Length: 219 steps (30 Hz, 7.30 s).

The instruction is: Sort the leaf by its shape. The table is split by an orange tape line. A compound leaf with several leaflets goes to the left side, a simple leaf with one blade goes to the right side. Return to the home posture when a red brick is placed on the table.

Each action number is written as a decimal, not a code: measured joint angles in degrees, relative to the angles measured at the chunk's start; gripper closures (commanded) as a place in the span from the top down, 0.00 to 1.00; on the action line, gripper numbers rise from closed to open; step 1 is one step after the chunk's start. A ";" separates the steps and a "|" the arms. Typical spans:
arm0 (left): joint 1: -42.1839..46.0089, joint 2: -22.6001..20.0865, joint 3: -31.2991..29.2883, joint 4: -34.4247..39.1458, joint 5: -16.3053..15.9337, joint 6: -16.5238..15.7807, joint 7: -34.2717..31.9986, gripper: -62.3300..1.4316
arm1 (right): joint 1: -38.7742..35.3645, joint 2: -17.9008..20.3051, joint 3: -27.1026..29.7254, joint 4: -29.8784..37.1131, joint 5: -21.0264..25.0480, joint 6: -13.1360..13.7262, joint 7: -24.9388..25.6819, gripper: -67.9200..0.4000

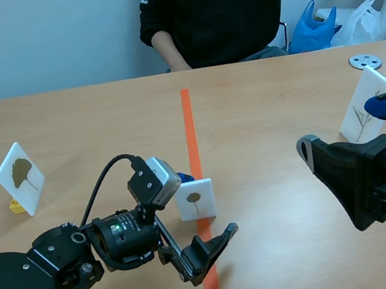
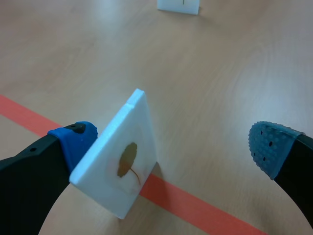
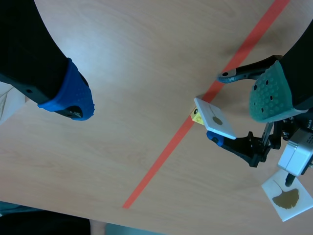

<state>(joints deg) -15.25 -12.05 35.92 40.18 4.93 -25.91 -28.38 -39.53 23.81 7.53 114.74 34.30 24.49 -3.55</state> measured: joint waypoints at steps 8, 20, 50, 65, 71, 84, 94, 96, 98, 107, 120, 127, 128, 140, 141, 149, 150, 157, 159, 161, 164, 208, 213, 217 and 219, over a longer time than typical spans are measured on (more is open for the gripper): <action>-0.11 1.27 0.00 -1.44 0.00 2.01 -0.61 0.81 | 0.00 0.00 0.00 0.00 0.00 0.00 0.00 1.00; -0.17 1.27 -0.04 -1.42 -0.02 8.31 -0.61 0.30 | 0.00 0.00 0.00 0.00 0.24 0.00 0.00 1.00; 3.13 0.26 -0.79 2.21 -8.26 8.33 1.64 0.11 | 0.00 0.00 0.00 0.00 0.74 0.00 0.26 1.00; 5.73 -4.09 -19.19 11.30 -19.15 16.09 15.85 0.11 | 0.76 0.00 0.00 0.00 0.74 0.00 0.50 1.00; 6.67 -6.38 -22.97 11.02 -19.12 19.39 16.33 0.11 | 0.76 0.00 0.00 0.00 0.74 0.00 0.52 1.00; 9.22 -7.48 -25.62 6.54 -21.55 21.09 13.79 0.11 | 0.76 0.00 0.00 0.00 0.74 0.00 0.50 1.00; 9.20 -7.48 -25.62 1.38 -21.53 23.37 10.95 0.11 | 0.76 0.00 0.00 0.00 0.76 0.00 0.52 1.00; 9.20 -7.48 -25.62 0.76 -21.53 23.39 10.95 0.11 | 0.76 0.00 0.00 0.00 1.22 0.00 0.50 1.00; 9.22 -7.48 -25.64 0.66 -21.55 23.37 10.95 0.14 | 0.76 0.00 0.00 0.00 1.33 0.00 0.50 1.00; 9.20 -7.37 -28.74 0.66 -26.08 23.37 10.95 0.55 | 0.76 0.00 0.00 0.00 1.33 0.00 0.50 1.00; 17.77 -7.50 -30.58 11.93 -32.65 23.76 11.17 0.90 | 0.76 0.00 0.00 0.00 1.33 0.00 0.50 1.00; 25.14 -8.92 -36.09 27.89 -32.65 23.74 11.82 0.95 | 0.76 0.00 0.00 0.00 1.33 0.00 0.50 1.00; 26.29 -9.38 -37.00 30.34 -32.63 23.56 12.63 0.99 | 0.76 0.00 0.00 0.00 1.33 0.00 0.50 1.00; 42.34 -10.97 -40.83 60.43 -32.20 13.62 19.37 1.00 | 0.76 0.00 0.00 0.00 1.33 0.00 0.50 1.00; 43.60 -10.97 -40.83 62.55 -32.22 13.07 19.76 1.00 | 0.76 0.00 0.00 0.00 1.33 0.00 0.50 1.00; 52.19 -10.97 -40.83 71.58 -32.22 10.82 24.94 1.00 | 0.76 0.00 0.00 0.00 1.33 0.46 0.44 1.00; 53.09 -10.97 -40.83 71.58 -32.22 10.82 24.96 1.00 | 0.76 0.00 0.00 0.00 1.33 0.90 0.42 1.00; 54.75 -10.97 -40.83 71.34 -32.22 10.86 25.31 1.00 | 0.24 0.00 0.00 0.00 1.36 0.94 -0.31 1.00; 54.75 -10.97 -40.83 71.28 -32.22 10.86 26.03 1.00 | 0.13 0.00 0.00 0.00 1.36 0.87 -0.44 1.00; 54.73 -10.97 -40.83 71.19 -32.20 10.86 26.40 1.00 | 0.09 0.00 0.00 0.00 1.36 0.92 -0.44 1.00; 54.73 -10.97 -40.83 71.17 -31.47 10.86 26.67 1.00 | 0.11 0.00 0.00 0.00 1.36 0.92 -0.42 1.00; 54.58 -10.97 -40.83 71.01 -31.50 9.60 26.84 1.00 | 0.33 0.07 -0.74 0.00 -2.84 0.87 -1.03 1.00; 54.58 -10.97 -40.83 71.01 -31.50 9.60 26.84 1.00 | 3.65 0.20 -4.85 -1.75 -7.58 1.09 -0.81 1.00; 54.58 -10.97 -40.83 71.01 -31.50 9.60 26.86 1.00 | 7.50 0.20 -8.68 -5.70 -10.91 1.07 0.24 1.00; 54.58 -10.97 -40.83 71.01 -31.50 9.57 26.84 1.00 | 9.70 0.20 -10.73 -8.52 -12.22 1.09 0.87 1.00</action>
<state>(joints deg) 39.33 -23.03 -4.91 111.20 -26.57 -16.34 -1.54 -29.82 24.01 -3.20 106.21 22.09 25.58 -2.68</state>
